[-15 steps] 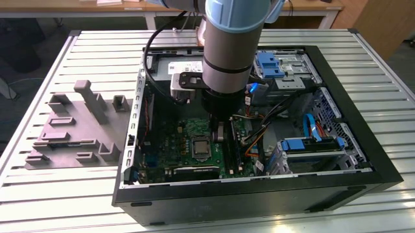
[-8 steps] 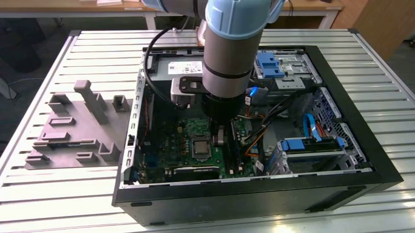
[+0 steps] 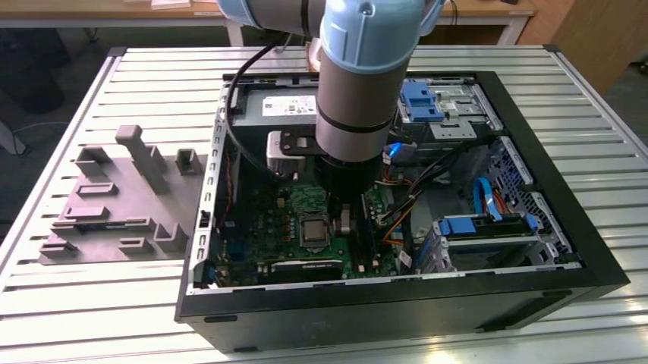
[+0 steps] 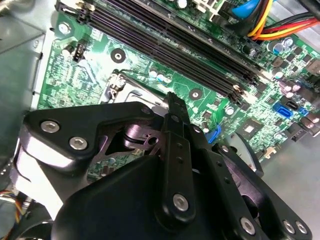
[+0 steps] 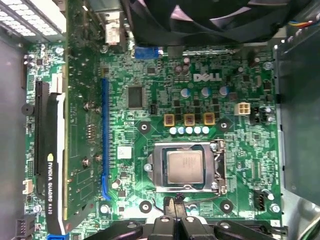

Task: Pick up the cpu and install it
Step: 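Install the first cpu locking lever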

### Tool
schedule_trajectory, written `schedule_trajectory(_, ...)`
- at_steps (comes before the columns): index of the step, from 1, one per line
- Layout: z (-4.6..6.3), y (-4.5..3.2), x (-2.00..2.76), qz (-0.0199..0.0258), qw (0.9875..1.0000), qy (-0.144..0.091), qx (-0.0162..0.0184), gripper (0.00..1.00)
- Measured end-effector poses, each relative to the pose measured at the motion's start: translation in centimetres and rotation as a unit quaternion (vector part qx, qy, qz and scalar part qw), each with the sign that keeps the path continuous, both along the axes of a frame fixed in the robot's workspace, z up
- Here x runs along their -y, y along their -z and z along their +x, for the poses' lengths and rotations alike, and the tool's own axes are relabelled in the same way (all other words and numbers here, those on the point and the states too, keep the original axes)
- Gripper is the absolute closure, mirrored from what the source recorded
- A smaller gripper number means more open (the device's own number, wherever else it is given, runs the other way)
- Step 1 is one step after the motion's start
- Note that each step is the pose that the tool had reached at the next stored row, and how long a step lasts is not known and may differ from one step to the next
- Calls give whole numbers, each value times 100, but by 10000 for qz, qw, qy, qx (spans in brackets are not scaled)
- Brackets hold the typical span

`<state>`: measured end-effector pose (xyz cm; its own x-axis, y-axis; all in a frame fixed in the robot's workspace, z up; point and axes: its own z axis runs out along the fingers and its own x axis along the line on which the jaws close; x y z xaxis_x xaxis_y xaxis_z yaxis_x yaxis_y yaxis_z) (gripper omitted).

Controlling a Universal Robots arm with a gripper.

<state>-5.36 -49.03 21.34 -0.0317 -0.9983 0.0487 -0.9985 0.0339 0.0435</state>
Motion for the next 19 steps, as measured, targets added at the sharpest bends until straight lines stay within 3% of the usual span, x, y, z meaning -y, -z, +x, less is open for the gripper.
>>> schedule_trajectory(15,-6,124,80,0,9996,-270,0,89)
schedule_trajectory(19,-5,137,83,1,9995,-308,4,89)
